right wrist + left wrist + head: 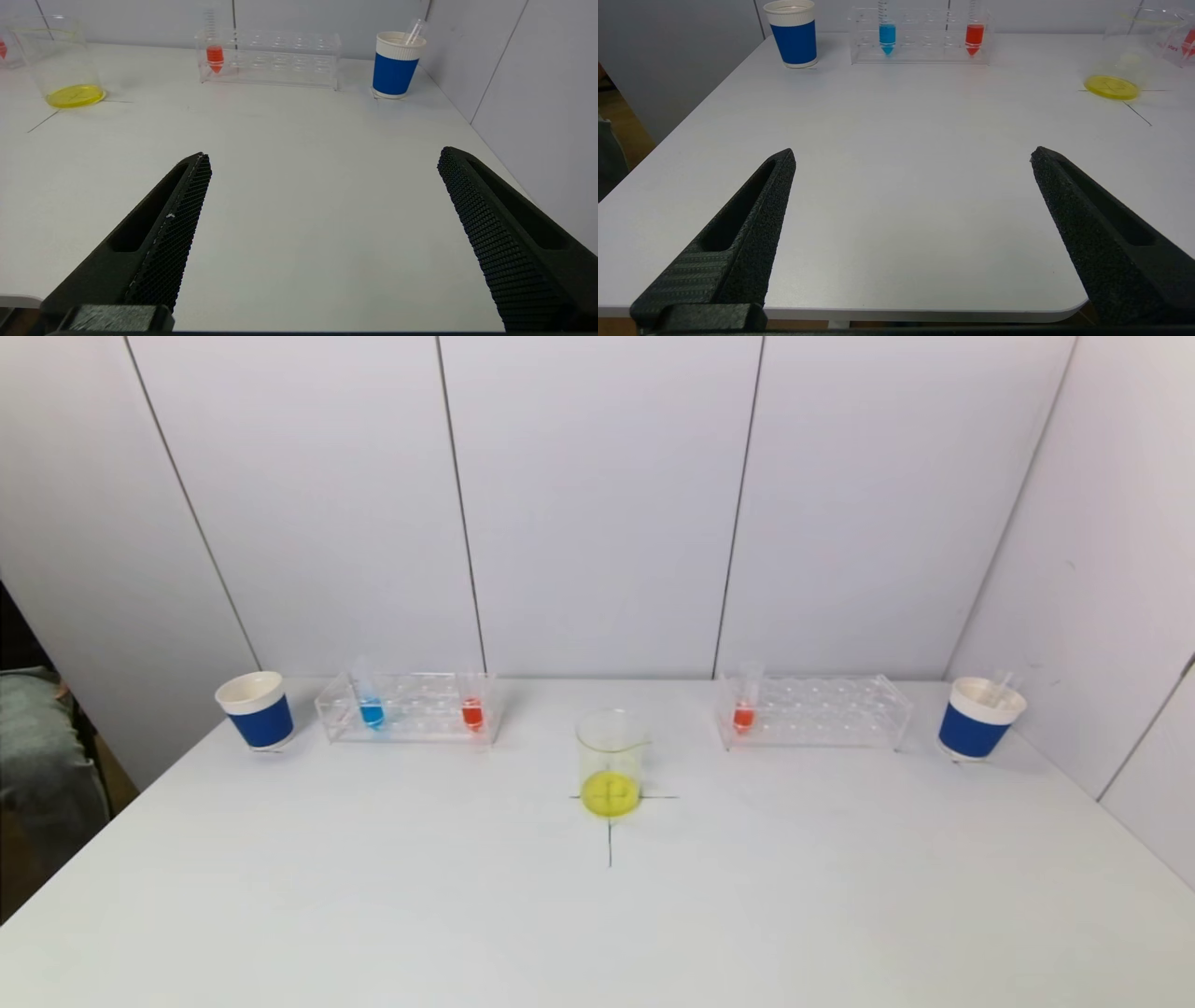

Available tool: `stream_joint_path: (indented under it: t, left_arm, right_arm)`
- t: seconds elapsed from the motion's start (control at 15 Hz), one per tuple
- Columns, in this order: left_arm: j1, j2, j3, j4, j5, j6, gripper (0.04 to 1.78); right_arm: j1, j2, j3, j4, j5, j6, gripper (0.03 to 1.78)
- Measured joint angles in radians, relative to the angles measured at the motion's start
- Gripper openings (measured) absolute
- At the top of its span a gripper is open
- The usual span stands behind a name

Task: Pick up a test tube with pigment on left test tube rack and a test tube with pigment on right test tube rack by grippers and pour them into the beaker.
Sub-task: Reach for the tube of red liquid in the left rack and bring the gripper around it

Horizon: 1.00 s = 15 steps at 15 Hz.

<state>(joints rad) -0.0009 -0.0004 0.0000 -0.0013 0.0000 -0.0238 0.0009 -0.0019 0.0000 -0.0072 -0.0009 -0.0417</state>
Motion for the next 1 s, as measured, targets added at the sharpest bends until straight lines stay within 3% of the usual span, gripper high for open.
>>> stream_joint_path:
  t: [1.0]
  left_arm:
    - [0.000, 0.000, -0.003, 0.008, 0.002, 0.024, 1.76]
  right_arm:
    - [0.000, 0.000, 0.000, 0.004, -0.008, 0.007, 1.76]
